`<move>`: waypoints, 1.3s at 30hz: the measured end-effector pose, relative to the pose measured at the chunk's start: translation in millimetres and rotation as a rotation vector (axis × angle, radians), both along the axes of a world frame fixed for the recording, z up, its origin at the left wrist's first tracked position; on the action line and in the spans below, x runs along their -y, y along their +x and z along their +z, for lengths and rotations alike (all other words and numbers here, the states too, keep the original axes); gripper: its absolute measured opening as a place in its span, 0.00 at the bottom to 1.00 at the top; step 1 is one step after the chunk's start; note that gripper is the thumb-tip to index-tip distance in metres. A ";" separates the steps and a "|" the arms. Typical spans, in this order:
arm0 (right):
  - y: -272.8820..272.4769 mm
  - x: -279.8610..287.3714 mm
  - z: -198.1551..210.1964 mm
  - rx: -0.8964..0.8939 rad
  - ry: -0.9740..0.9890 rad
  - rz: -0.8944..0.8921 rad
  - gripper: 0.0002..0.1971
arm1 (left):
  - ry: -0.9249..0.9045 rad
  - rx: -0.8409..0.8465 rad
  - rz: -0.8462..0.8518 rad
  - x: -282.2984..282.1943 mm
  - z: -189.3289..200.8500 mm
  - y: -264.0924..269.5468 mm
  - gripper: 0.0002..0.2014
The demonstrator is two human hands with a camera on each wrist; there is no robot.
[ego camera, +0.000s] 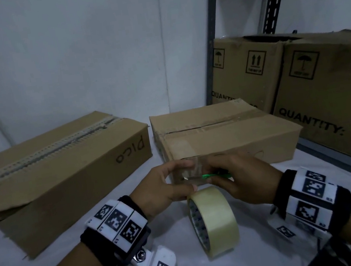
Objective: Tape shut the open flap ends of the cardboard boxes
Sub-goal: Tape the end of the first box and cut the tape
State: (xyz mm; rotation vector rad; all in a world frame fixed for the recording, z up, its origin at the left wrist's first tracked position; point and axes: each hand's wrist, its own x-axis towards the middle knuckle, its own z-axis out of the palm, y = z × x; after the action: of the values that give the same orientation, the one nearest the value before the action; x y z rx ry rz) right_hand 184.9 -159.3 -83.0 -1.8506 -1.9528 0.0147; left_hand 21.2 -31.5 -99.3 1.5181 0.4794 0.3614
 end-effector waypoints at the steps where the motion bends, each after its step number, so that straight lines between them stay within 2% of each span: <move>1: 0.0 -0.3 -0.8 -0.015 0.004 0.002 0.06 | 0.001 0.000 -0.001 0.0 0.2 0.1 0.22; 4: -1.1 -1.2 -3.4 -0.041 0.006 -0.002 0.16 | 0.006 0.004 0.002 0.2 0.3 0.1 0.22; 9: 0.4 -1.8 -6.4 -0.003 -0.021 0.026 0.14 | 0.034 0.004 0.006 0.0 0.4 -0.5 0.23; 12: 10.2 3.1 -12.3 0.121 -0.149 -0.078 0.06 | 0.036 0.000 -0.017 0.6 2.2 -2.3 0.25; 14: 20.5 7.7 -14.1 0.107 -0.170 -0.184 0.02 | 0.047 -0.005 -0.033 1.2 3.8 -3.4 0.26; 16: 28.7 11.2 -13.8 0.124 -0.207 -0.275 0.04 | 0.058 -0.007 -0.031 1.4 4.1 -3.5 0.26; 19: 36.3 15.3 -13.9 0.258 -0.401 -0.370 0.08 | 0.032 -0.006 -0.032 1.8 4.0 -3.0 0.26; 25: 32.4 15.9 -7.2 0.298 -0.563 -0.397 0.17 | 0.011 -0.019 -0.047 1.5 2.8 -4.4 0.27; 27: 22.2 15.2 4.4 0.211 -0.401 -0.326 0.12 | 0.023 -0.016 -0.058 1.7 3.5 -4.3 0.29; 29: 7.5 11.8 13.9 0.017 -0.180 -0.199 0.12 | 0.024 -0.007 -0.058 2.1 3.8 -4.3 0.30; 32: -13.0 4.7 18.8 -0.249 -0.083 -0.068 0.05 | 0.039 0.004 -0.059 2.7 3.3 -4.5 0.30; 34: -17.6 1.6 15.1 -0.281 -0.100 -0.018 0.02 | 0.052 0.003 -0.060 3.2 3.1 -5.2 0.30; 39: -13.9 -2.6 14.1 -0.278 -0.081 -0.037 0.04 | 0.061 -0.004 -0.066 3.2 4.5 -7.6 0.31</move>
State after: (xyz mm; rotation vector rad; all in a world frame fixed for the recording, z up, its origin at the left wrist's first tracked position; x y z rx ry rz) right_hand 171.0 -156.7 -68.9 -1.8247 -1.7489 0.3256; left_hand 13.6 -34.7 -94.8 1.5901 0.4238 0.3234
